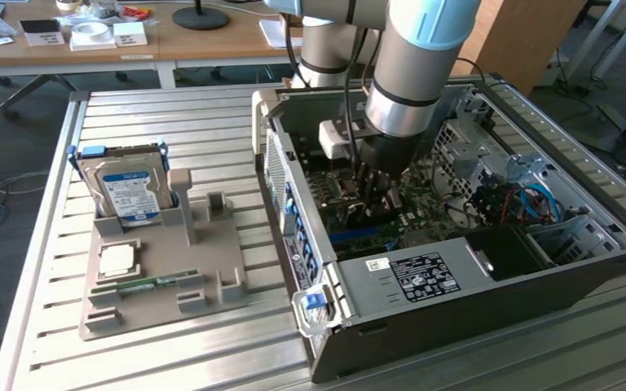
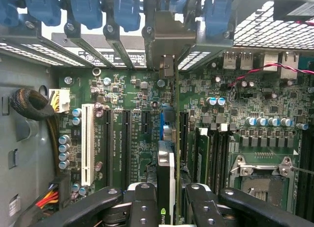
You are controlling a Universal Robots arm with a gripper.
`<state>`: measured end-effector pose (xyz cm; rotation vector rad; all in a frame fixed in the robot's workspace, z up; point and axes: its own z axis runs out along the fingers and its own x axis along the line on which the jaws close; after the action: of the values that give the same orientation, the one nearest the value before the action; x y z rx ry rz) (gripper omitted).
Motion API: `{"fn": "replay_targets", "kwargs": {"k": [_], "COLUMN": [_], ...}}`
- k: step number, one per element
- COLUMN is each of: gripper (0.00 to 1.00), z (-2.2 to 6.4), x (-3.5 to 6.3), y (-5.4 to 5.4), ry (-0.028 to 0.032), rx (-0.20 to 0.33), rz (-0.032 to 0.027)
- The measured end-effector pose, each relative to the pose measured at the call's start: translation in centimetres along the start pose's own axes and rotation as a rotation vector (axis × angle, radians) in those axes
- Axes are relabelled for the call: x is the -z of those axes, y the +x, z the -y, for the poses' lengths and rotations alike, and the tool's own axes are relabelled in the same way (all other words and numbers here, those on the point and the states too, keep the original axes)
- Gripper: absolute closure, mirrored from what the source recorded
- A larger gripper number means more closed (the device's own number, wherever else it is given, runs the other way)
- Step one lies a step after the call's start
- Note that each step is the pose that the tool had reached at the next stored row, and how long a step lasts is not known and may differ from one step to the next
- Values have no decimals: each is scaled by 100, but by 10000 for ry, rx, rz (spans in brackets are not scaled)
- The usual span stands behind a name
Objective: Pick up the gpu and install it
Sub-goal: 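Insert the gpu into the slot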
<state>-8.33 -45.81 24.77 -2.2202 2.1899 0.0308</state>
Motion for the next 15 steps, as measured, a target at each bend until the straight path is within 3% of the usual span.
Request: {"fn": "replay_targets", "kwargs": {"k": [11,15], "gripper": [73,73], "z": [0,0], "x": [-27,-29], "y": [1,8], "ry": [-27,-75], "rx": [-15,-17], "rz": [-7,-6]}}
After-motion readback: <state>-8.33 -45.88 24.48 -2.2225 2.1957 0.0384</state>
